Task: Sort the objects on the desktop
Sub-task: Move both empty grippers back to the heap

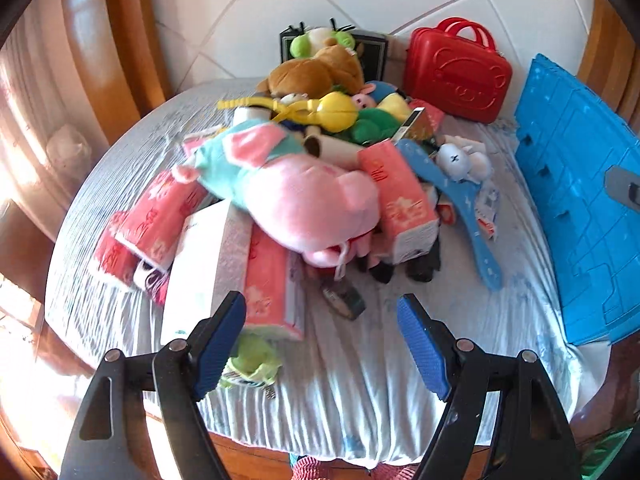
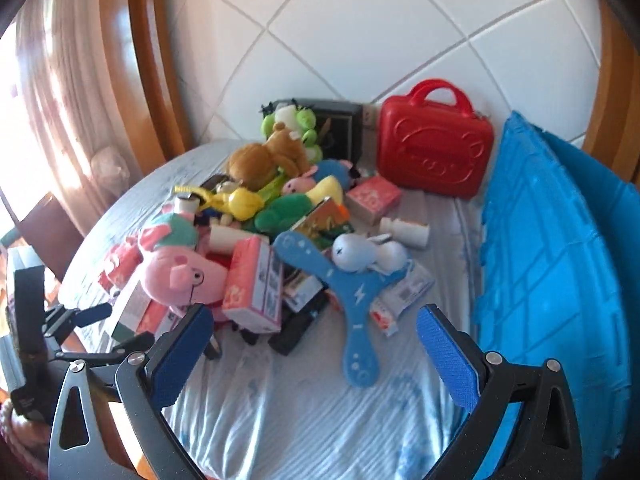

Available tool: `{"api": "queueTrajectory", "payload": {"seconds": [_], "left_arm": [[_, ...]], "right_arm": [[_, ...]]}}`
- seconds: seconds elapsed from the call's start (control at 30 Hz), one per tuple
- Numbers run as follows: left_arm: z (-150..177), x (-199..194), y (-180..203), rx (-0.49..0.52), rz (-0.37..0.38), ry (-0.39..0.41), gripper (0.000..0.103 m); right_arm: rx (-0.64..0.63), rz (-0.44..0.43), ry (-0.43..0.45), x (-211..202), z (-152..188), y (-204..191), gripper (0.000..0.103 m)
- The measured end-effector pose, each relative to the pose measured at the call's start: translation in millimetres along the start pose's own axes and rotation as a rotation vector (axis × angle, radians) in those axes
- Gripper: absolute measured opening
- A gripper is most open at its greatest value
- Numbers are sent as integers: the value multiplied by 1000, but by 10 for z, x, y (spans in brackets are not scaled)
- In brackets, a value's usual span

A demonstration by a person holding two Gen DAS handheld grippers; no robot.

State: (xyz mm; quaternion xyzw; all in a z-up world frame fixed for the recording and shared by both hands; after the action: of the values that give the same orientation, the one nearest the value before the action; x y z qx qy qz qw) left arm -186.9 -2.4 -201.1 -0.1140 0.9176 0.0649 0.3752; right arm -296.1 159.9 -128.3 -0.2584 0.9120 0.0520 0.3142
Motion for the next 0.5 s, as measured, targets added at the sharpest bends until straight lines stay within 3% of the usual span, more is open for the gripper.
{"api": "queueTrajectory", "payload": {"seconds": [0.23, 0.5], "left_arm": [[587, 195, -496, -100, -39, -90, 78], [1018, 441, -717, -182, -62, -152, 78]], "right_arm": [[-10, -48, -173, 682, 597, -385, 103], [-74, -63, -316, 1177, 1138, -707, 103]]}}
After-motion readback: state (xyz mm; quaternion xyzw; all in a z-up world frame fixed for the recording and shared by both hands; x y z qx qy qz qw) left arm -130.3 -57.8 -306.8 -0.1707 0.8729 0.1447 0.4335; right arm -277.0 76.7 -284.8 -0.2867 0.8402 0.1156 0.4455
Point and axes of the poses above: each gripper's, at about its wrist camera, not at the fingertips, and x roughly the way its jaws point, y to its right, z to its underside, the point moved 9 cm from there along x, roughly the way its jaws point, and after that the axes turned 12 degrees about y, right-handed, at the moved point
